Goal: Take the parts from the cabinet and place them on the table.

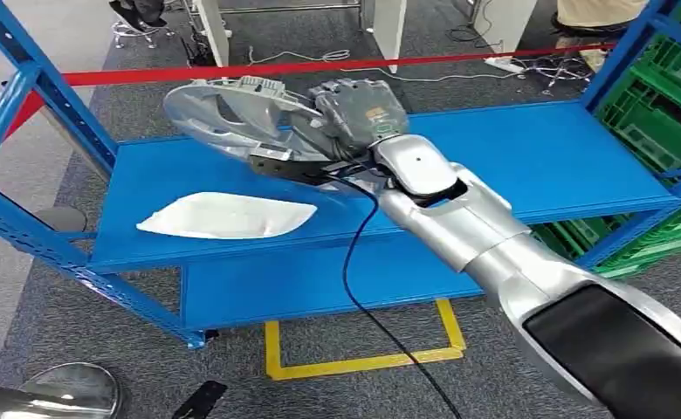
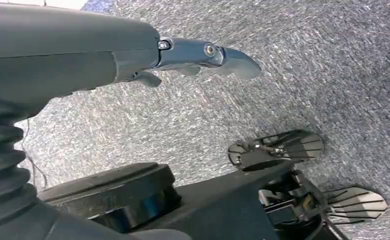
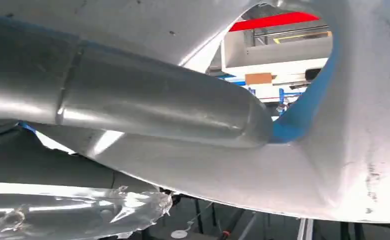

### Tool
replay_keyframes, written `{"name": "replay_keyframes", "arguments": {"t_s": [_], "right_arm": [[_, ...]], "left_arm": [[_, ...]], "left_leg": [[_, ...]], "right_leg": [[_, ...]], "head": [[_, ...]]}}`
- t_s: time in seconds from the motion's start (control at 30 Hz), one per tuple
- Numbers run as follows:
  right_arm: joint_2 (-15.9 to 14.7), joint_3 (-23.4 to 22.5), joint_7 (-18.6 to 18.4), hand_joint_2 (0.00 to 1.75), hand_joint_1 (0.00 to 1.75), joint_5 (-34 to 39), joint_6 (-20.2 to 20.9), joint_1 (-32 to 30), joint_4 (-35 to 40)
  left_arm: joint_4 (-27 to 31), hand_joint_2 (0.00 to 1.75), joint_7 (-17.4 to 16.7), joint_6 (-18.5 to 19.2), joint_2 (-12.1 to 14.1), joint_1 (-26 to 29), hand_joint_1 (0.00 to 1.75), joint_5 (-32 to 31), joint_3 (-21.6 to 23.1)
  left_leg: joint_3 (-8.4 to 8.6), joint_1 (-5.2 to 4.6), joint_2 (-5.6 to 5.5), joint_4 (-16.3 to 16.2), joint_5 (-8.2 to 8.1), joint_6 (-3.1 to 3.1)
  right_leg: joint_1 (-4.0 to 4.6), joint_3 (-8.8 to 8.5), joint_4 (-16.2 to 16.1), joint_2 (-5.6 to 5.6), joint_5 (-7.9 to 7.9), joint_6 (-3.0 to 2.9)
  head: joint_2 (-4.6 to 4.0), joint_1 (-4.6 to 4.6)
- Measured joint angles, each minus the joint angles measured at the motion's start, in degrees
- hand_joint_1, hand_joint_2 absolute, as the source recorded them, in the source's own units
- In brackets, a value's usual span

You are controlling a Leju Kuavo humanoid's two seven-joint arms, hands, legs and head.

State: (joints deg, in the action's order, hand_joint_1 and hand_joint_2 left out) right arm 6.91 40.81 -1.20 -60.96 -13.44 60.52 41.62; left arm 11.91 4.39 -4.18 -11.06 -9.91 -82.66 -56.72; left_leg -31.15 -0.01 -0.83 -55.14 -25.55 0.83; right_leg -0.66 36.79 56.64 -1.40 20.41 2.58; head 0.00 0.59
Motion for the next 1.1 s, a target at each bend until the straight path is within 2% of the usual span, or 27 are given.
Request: {"name": "replay_keyframes", "arguments": {"t_s": [1.1], "right_arm": [[-0.2, 0.0, 0.9, 0.0, 1.75, 0.4, -0.1, 0.0, 0.0]], "left_arm": [[0.0, 1.75, 1.1, 1.0, 0.0, 0.0, 0.0, 0.0, 0.0]], "left_leg": [[0.0, 0.0, 0.0, 0.0, 0.0, 0.0]], "right_leg": [[0.0, 0.0, 0.0, 0.0, 0.0, 0.0]], "head": [[0.0, -0.02]]}}
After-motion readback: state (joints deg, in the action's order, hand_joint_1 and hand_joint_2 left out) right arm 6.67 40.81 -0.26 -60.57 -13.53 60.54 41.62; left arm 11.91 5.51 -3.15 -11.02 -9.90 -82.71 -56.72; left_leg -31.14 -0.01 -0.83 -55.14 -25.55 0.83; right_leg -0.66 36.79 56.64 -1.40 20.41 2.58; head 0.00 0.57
